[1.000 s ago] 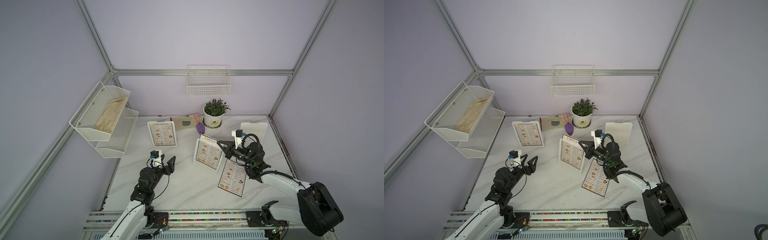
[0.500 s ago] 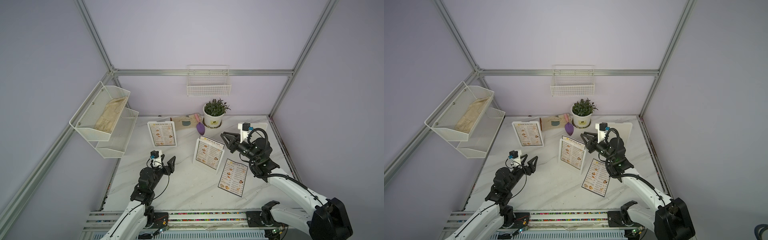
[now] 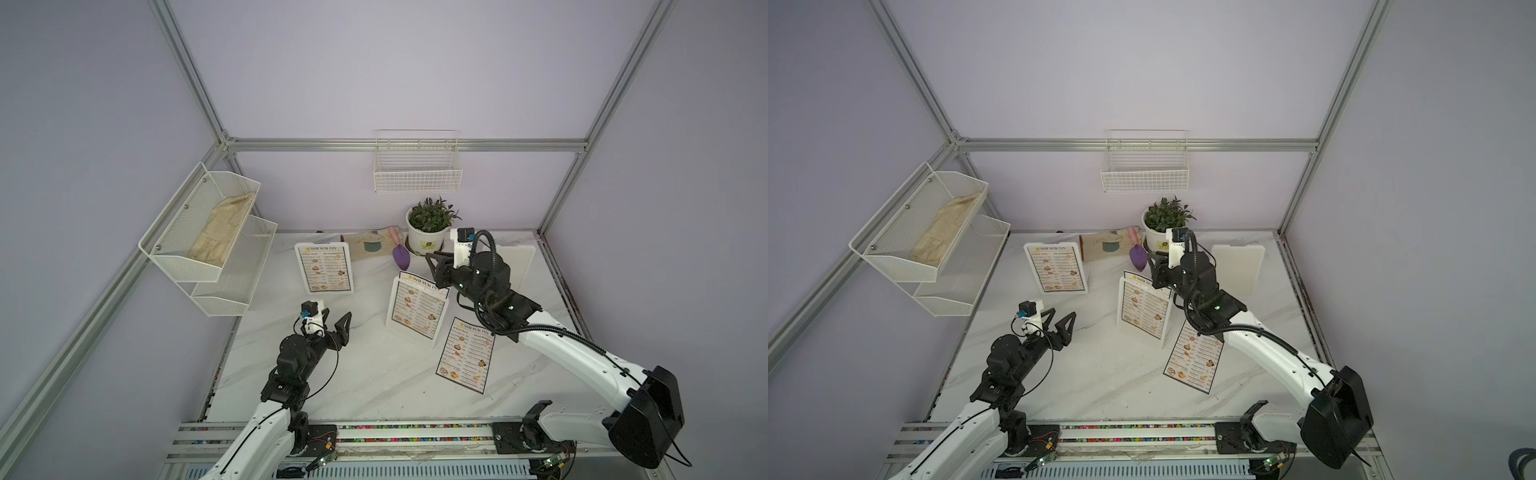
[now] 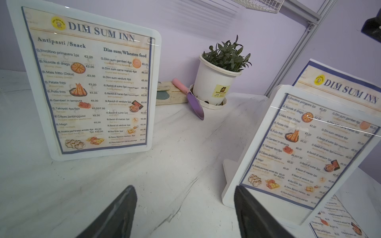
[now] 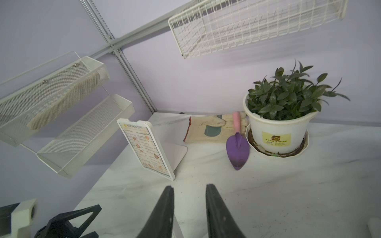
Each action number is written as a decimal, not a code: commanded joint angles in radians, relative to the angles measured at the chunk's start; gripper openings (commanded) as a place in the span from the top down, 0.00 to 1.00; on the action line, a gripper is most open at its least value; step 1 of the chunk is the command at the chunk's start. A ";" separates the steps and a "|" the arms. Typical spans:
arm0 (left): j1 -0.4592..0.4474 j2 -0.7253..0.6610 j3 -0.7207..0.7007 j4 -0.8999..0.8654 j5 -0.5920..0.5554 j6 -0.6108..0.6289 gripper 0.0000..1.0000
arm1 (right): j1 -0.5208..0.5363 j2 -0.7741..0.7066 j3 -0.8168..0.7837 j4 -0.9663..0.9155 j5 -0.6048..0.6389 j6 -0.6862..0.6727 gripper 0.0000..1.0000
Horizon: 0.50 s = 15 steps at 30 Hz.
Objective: Insert the menus into the narrow rack
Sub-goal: Insert the menu into the narrow rack.
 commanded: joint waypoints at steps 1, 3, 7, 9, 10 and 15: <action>0.002 -0.007 -0.014 0.045 0.012 0.017 0.25 | 0.038 0.035 0.037 -0.094 0.140 -0.038 0.69; 0.002 -0.010 -0.015 0.045 0.011 0.018 0.25 | 0.051 0.053 0.054 -0.110 0.159 -0.048 0.69; 0.002 -0.010 -0.015 0.046 0.011 0.017 0.25 | 0.070 0.078 0.062 -0.118 0.186 -0.050 0.69; 0.002 -0.008 -0.015 0.045 0.011 0.018 0.25 | 0.080 0.079 0.055 -0.115 0.188 -0.051 0.69; 0.002 -0.008 -0.015 0.045 0.011 0.018 0.25 | 0.082 0.081 0.052 -0.112 0.189 -0.049 0.69; 0.002 -0.010 -0.015 0.045 0.014 0.018 0.25 | 0.097 0.077 0.010 -0.074 0.180 -0.038 0.69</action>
